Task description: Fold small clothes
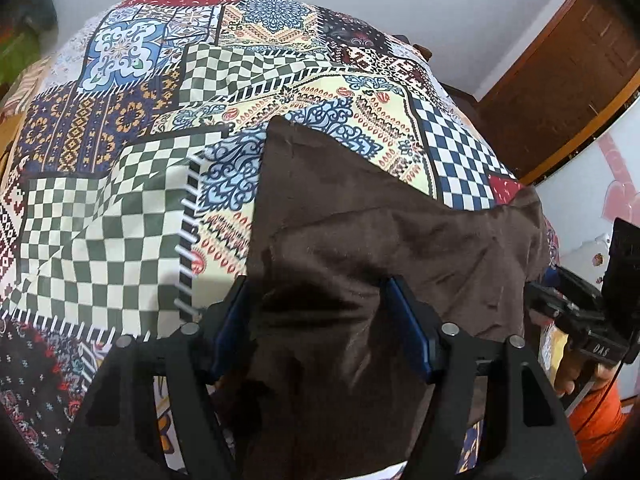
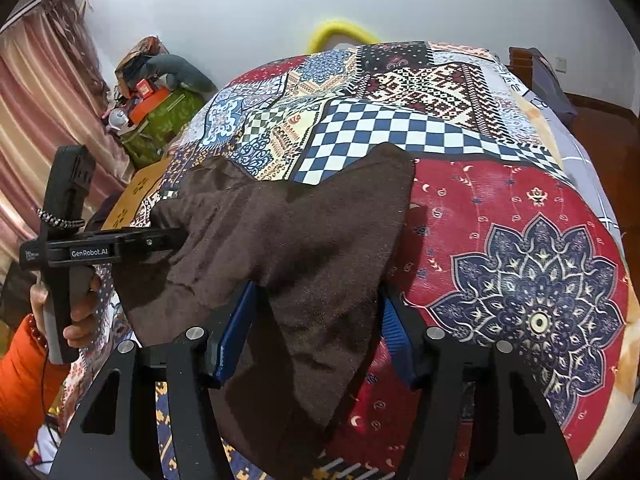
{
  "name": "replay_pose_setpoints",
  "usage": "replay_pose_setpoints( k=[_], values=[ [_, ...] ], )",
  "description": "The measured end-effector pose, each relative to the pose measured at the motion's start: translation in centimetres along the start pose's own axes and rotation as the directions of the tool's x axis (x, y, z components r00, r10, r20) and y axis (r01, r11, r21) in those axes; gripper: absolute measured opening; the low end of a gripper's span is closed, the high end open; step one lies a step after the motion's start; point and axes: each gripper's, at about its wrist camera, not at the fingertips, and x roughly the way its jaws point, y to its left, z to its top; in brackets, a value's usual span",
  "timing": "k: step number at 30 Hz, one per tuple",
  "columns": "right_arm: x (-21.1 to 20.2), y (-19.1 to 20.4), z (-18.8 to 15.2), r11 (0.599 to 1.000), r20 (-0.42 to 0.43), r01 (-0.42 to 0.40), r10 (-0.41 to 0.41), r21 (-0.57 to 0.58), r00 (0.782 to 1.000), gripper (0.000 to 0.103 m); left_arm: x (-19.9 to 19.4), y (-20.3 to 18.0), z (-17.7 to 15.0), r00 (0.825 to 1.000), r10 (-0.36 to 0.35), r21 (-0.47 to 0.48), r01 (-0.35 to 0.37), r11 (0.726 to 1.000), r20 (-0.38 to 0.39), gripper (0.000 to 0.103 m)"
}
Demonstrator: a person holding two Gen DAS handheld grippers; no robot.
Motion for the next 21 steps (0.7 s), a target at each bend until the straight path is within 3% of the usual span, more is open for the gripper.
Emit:
replay_pose_setpoints(
  k=[1, 3, 5, 9, 14, 21],
  values=[
    [0.1, 0.0, 0.0, 1.0, 0.0, -0.003, 0.003, 0.002, 1.0, 0.049, 0.1, -0.1, 0.2, 1.0, -0.004, -0.001, 0.004, 1.0, 0.001, 0.062],
    [0.1, 0.1, 0.1, 1.0, -0.002, -0.014, 0.014, 0.003, 1.0, 0.032, -0.1, 0.0, 0.4, 1.0, -0.02, -0.015, 0.02, 1.0, 0.006, 0.048],
    [0.0, 0.2, 0.1, 1.0, -0.002, -0.022, 0.022, 0.012, 1.0, 0.016, -0.5, -0.1, 0.4, 0.999, -0.032, -0.024, 0.032, 0.999, 0.013, 0.023],
    [-1.3, 0.8, 0.3, 0.999, 0.031, -0.041, 0.041, 0.008, 0.999, 0.007, -2.0, -0.9, -0.4, 0.999, 0.002, 0.0, -0.002, 1.0, 0.05, 0.016],
    [-3.4, 3.3, 0.5, 0.997, 0.065, -0.068, 0.07, -0.035, 0.995, 0.006, -5.5, -2.0, -2.3, 0.992, 0.057, 0.022, -0.059, 0.998, 0.113, 0.015],
    [-5.2, 9.4, 0.4, 0.984, 0.072, -0.104, 0.115, -0.144, 0.991, 0.005, -12.6, -1.0, -5.1, 0.97, 0.125, 0.014, -0.131, 0.991, 0.209, 0.014]
  ],
)
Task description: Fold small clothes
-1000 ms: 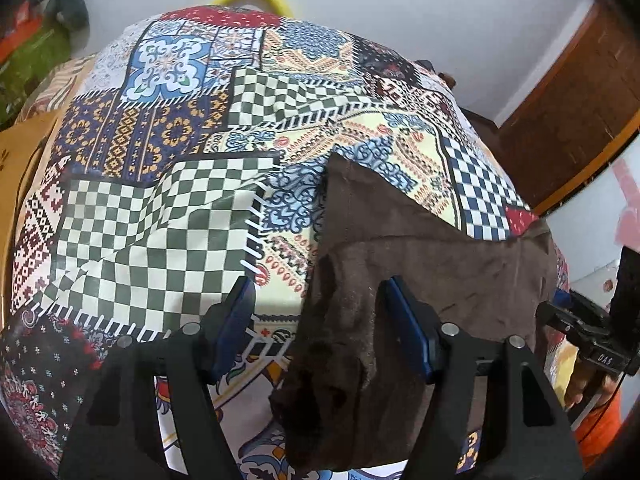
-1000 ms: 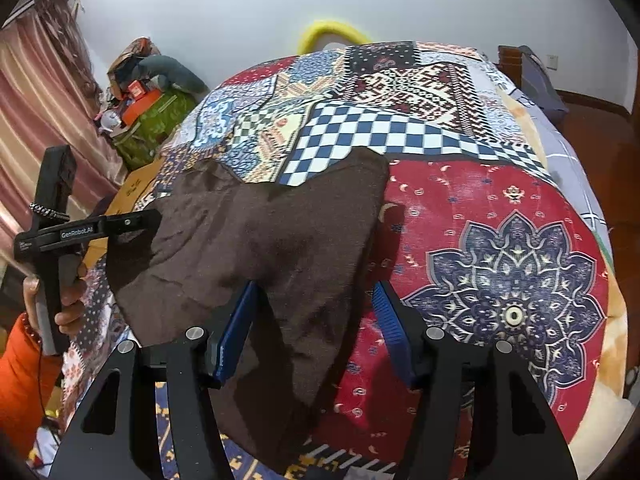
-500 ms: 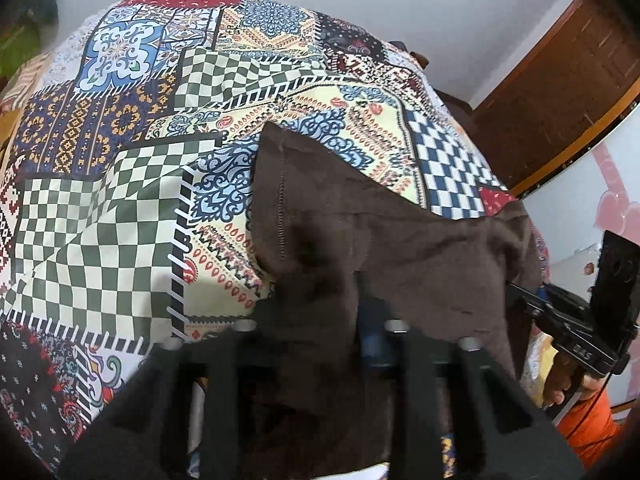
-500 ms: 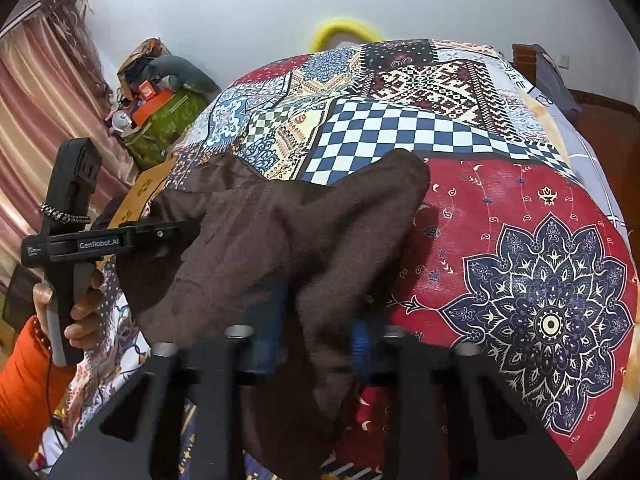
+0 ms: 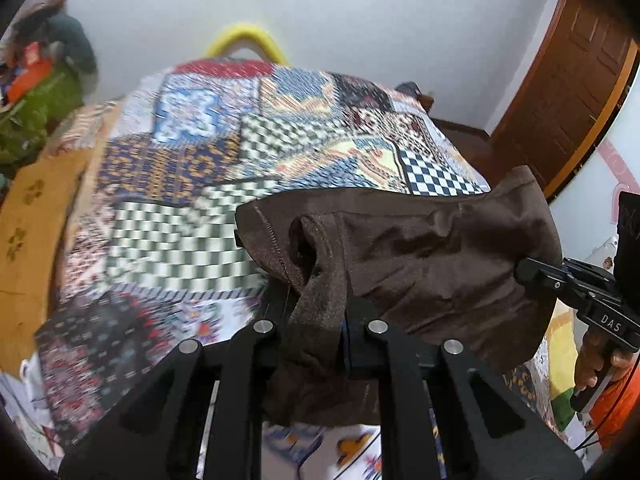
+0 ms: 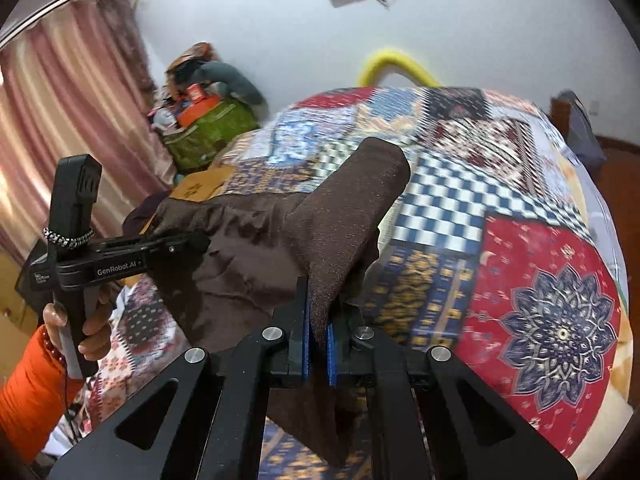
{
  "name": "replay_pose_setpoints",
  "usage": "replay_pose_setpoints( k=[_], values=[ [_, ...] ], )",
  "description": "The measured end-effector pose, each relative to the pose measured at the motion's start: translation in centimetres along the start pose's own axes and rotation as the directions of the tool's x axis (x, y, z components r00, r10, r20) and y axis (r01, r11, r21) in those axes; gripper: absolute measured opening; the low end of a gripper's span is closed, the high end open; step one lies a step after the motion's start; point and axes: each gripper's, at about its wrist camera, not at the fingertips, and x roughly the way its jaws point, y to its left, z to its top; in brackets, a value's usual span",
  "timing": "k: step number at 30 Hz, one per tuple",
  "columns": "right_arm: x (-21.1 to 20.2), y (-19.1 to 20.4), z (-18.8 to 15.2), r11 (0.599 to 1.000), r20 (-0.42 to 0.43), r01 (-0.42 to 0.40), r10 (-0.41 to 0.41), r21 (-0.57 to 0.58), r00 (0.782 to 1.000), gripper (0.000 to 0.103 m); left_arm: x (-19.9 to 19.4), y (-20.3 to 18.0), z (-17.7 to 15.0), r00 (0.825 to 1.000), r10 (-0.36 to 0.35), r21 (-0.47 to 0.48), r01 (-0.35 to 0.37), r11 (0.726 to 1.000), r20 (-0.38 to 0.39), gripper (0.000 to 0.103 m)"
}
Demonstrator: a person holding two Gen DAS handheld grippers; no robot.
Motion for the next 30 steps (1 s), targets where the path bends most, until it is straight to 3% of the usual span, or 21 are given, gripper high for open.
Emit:
replay_pose_setpoints(
  k=[8, 18, 23, 26, 30],
  values=[
    [3.0, 5.0, -0.5, 0.997, -0.062, -0.05, 0.046, -0.061, 0.997, 0.005, -3.9, 4.8, -3.2, 0.999, 0.048, -0.062, -0.048, 0.997, -0.002, 0.014],
    [9.9, 5.5, -3.1, 0.998, -0.232, -0.053, 0.044, -0.032, 0.972, 0.006, 0.9, 9.9, -8.8, 0.982, 0.064, -0.109, -0.084, 0.99, -0.178, 0.016],
    [11.0, 5.5, -3.2, 0.997, -0.237, 0.005, -0.023, -0.076, 0.971, 0.012, 2.1, 11.1, -10.0, 0.98, 0.099, -0.133, -0.123, 0.984, -0.173, 0.04],
    [10.3, 5.8, -3.2, 0.99, -0.217, 0.056, -0.084, -0.133, 0.972, 0.018, 1.6, 10.9, -9.7, 0.975, 0.159, -0.1, -0.175, 0.979, -0.157, 0.047],
    [8.2, 6.5, -2.5, 0.979, -0.168, 0.096, -0.127, -0.181, 0.978, 0.019, -0.6, 10.8, -8.9, 0.961, 0.257, -0.058, -0.264, 0.963, -0.1, 0.047]
  ],
)
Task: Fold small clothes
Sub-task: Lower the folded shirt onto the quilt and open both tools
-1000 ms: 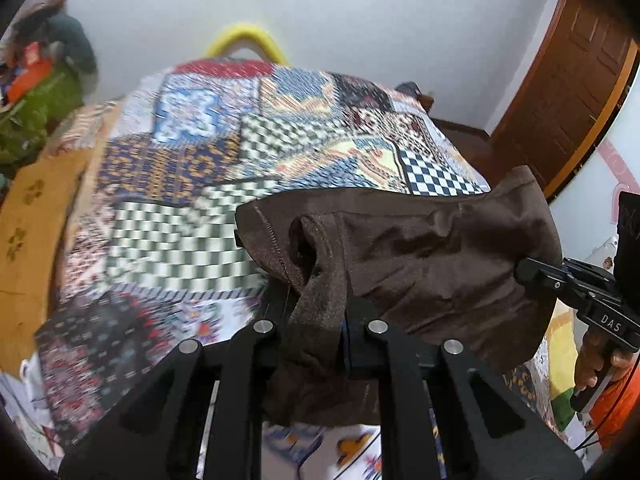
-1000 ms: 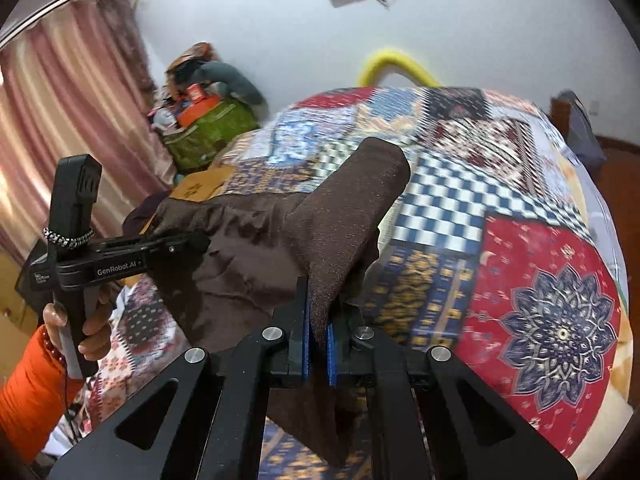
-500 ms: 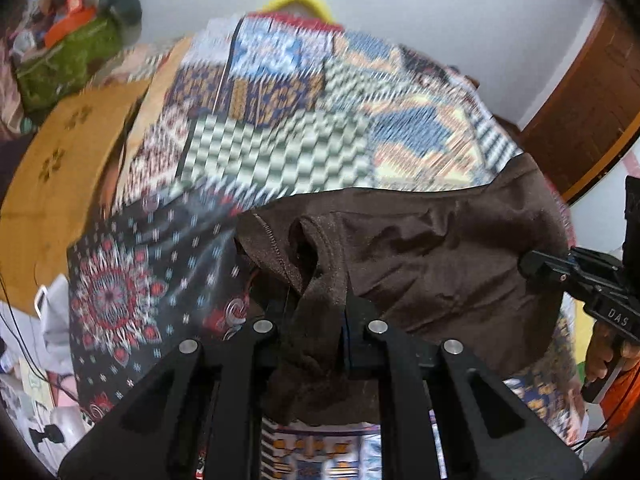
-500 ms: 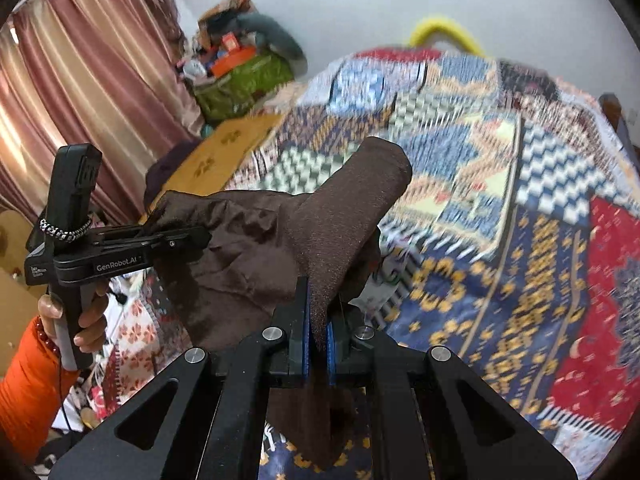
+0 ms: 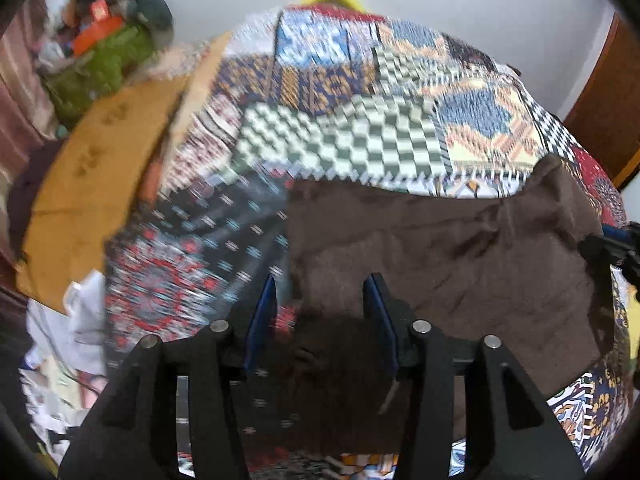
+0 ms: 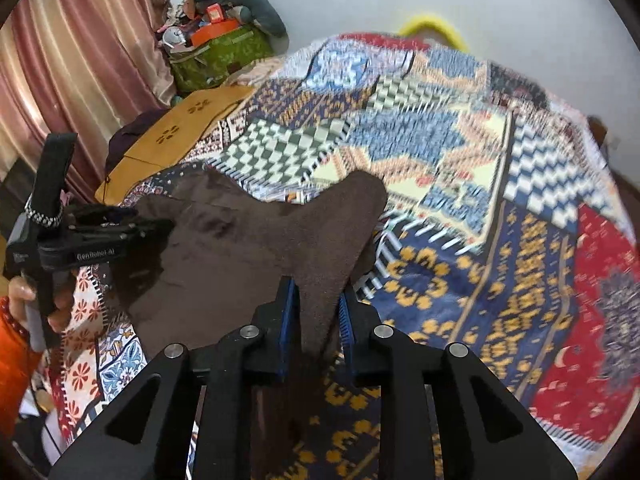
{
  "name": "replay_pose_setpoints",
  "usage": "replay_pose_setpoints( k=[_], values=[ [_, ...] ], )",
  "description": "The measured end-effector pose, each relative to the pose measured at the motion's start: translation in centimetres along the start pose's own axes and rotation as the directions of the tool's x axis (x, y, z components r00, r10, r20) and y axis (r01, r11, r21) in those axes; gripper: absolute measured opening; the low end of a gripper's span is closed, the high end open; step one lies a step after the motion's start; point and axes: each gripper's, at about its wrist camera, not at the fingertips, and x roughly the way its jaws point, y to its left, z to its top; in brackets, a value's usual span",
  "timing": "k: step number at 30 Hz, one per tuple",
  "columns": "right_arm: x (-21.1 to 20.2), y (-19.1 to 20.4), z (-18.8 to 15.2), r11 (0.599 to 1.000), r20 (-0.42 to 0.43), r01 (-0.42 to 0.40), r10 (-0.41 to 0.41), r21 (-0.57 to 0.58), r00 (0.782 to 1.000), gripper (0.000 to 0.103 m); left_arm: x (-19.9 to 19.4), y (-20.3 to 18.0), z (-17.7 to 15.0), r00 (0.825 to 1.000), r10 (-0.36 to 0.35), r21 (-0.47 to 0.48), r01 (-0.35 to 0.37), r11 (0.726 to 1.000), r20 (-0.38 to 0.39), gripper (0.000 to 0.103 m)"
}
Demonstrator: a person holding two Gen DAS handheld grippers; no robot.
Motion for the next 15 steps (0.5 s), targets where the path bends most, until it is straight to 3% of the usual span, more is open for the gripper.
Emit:
replay_pose_setpoints(
  k=[3, 6, 11, 15],
  values=[
    [-2.0, 0.8, 0.6, 0.999, 0.064, -0.011, 0.014, -0.046, 0.998, 0.026, -2.2, 0.1, 0.3, 0.997, 0.049, 0.019, -0.05, 0.999, 0.06, 0.047],
    [-2.6, 2.1, 1.0, 0.996, 0.093, -0.043, 0.051, -0.079, 0.994, 0.034, -3.9, -0.1, 0.2, 0.996, 0.025, 0.027, -0.027, 0.999, 0.088, 0.049],
    [-0.2, 4.6, 1.2, 0.989, 0.055, -0.098, 0.104, -0.114, 0.993, 0.036, -3.9, -1.7, -0.3, 0.995, -0.061, 0.028, 0.059, 0.998, 0.082, 0.05],
    [2.9, 5.0, 1.1, 0.988, -0.019, -0.113, 0.111, -0.105, 0.994, 0.036, -2.0, -3.0, -0.7, 0.996, -0.078, 0.033, 0.076, 0.997, 0.042, 0.05]
  ],
)
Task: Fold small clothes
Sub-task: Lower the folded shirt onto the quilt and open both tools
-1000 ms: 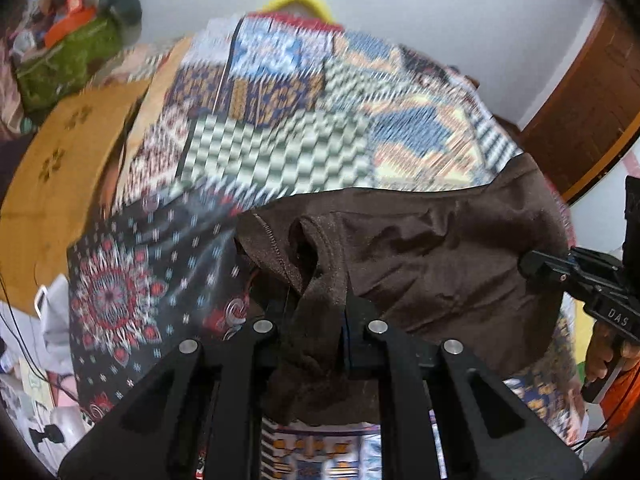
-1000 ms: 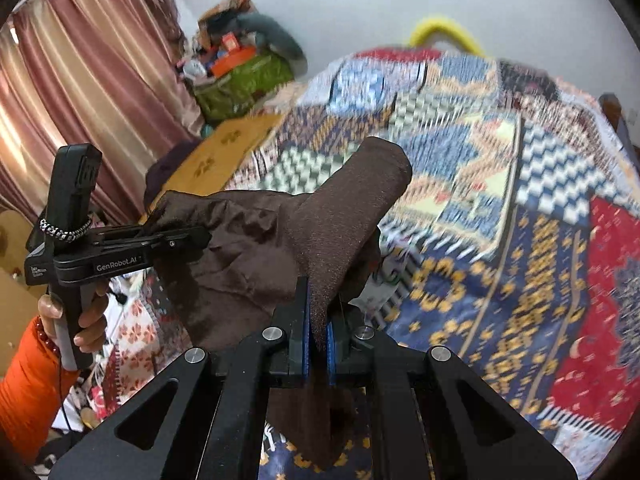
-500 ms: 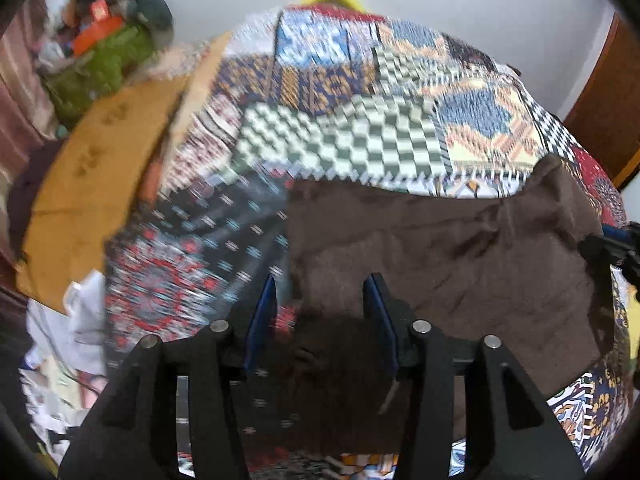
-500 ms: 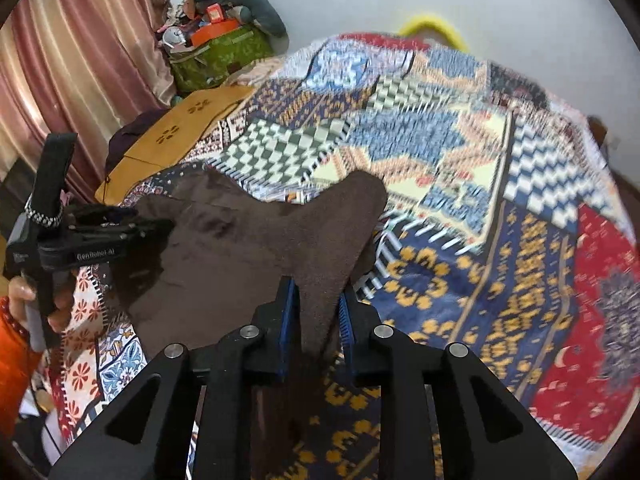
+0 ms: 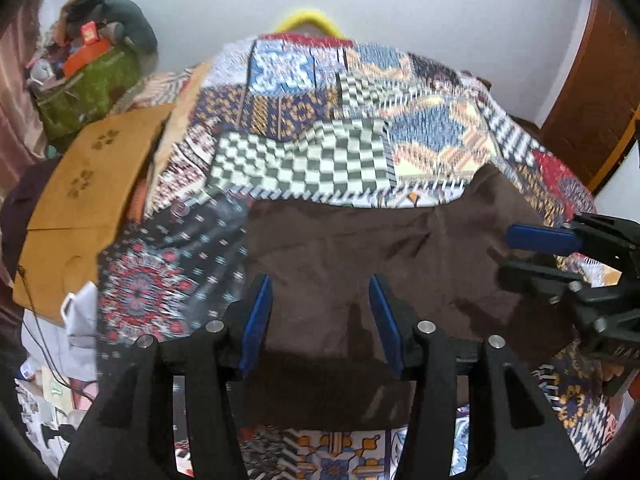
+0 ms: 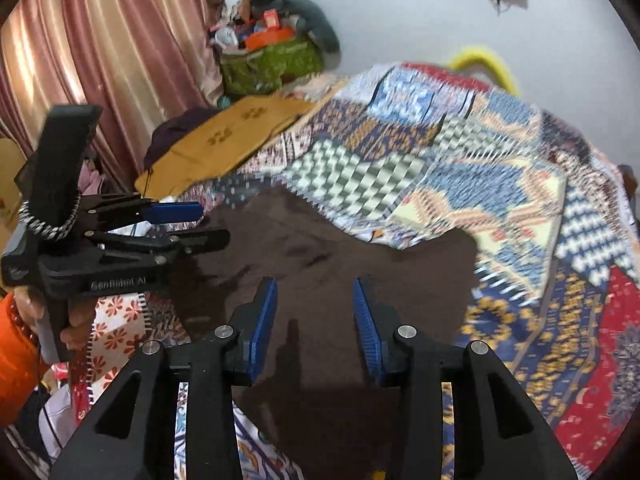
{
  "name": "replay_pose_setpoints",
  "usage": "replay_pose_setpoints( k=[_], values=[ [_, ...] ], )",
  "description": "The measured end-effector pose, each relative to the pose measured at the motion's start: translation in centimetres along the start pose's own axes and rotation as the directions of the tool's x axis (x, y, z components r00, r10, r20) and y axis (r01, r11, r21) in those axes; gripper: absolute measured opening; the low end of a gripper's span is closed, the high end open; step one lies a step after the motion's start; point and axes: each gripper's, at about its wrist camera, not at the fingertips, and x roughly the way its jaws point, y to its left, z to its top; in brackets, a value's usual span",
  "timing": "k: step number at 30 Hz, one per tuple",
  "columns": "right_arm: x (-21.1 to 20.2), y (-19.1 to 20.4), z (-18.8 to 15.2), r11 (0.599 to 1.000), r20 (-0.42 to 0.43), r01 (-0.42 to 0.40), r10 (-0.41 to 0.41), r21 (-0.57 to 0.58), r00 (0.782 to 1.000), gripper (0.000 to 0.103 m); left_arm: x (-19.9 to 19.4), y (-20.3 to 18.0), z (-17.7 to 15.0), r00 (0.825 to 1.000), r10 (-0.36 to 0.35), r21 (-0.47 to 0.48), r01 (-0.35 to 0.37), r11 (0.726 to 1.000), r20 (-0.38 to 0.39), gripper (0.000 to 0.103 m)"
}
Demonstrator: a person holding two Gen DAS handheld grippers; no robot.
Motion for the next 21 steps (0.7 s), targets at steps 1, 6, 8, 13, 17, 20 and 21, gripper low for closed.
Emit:
replay_pose_setpoints(
  k=[1, 6, 8, 13, 17, 20, 21],
  values=[
    [0.8, -0.2, -0.1, 1.0, -0.023, 0.005, -0.005, 0.004, 1.0, 0.036, 0.7, -0.1, -0.1, 1.0, 0.005, 0.002, -0.005, 1.0, -0.014, 0.05],
    [1.2, -1.3, -0.8, 0.999, -0.036, 0.04, -0.039, 0.02, 0.999, 0.036, 3.4, 1.0, -0.7, 0.996, 0.058, -0.015, -0.059, 0.998, -0.061, 0.05],
    [0.3, -2.0, -1.0, 0.997, -0.022, 0.065, -0.064, 0.031, 0.998, 0.036, 3.5, 1.9, -0.9, 0.996, 0.059, -0.035, -0.061, 0.998, -0.062, 0.05],
    [-1.8, -3.5, -1.1, 0.991, 0.004, 0.099, -0.1, 0.088, 0.995, 0.036, 1.9, 3.4, -0.9, 0.996, 0.085, -0.08, -0.088, 0.993, -0.04, 0.05],
    [-4.8, -2.9, -1.0, 0.99, 0.059, 0.107, -0.112, 0.093, 0.992, 0.036, -1.5, 3.1, -0.7, 0.996, 0.092, -0.087, -0.09, 0.992, 0.016, 0.05],
    [-7.8, -1.3, -0.9, 0.991, 0.128, 0.112, -0.121, 0.073, 0.984, 0.036, -5.2, 2.0, -0.6, 0.993, 0.089, -0.086, -0.082, 0.993, 0.08, 0.05],
    [-8.6, -1.0, -0.9, 0.991, 0.149, 0.112, -0.121, 0.068, 0.981, 0.036, -6.2, 1.7, -0.5, 0.991, 0.088, -0.085, -0.079, 0.993, 0.097, 0.05]
  ],
)
